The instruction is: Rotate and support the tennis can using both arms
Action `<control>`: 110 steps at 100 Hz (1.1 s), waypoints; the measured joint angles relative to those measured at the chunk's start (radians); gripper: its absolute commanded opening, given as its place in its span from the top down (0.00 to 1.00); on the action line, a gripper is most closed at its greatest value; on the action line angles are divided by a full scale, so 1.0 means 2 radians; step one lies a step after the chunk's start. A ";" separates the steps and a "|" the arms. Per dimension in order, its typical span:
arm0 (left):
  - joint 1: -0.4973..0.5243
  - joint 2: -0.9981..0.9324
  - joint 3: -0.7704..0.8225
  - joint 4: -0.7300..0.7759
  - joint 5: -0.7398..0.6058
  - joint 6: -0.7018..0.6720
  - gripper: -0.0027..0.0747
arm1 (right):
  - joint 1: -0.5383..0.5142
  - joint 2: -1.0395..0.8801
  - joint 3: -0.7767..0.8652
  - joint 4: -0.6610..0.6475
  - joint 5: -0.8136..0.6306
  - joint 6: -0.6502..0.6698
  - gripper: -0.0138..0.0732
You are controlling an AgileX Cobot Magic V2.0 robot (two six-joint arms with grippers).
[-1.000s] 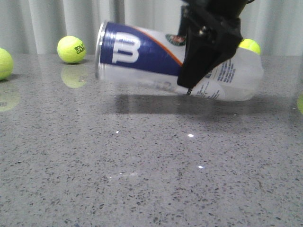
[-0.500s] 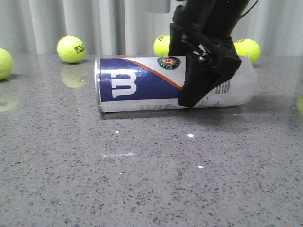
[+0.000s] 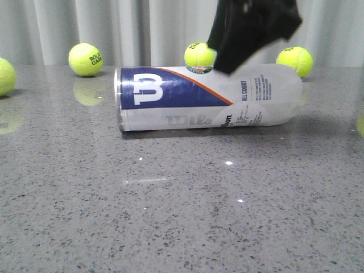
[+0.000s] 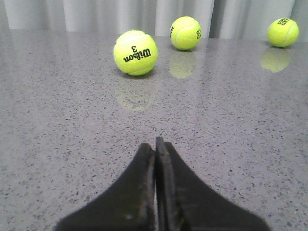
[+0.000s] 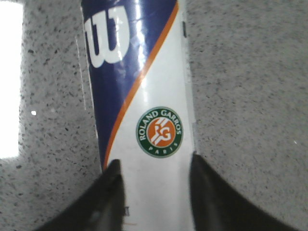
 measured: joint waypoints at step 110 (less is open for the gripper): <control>0.000 0.000 -0.009 0.088 -0.055 0.003 0.99 | -0.030 -0.487 0.394 0.000 -0.075 0.599 0.91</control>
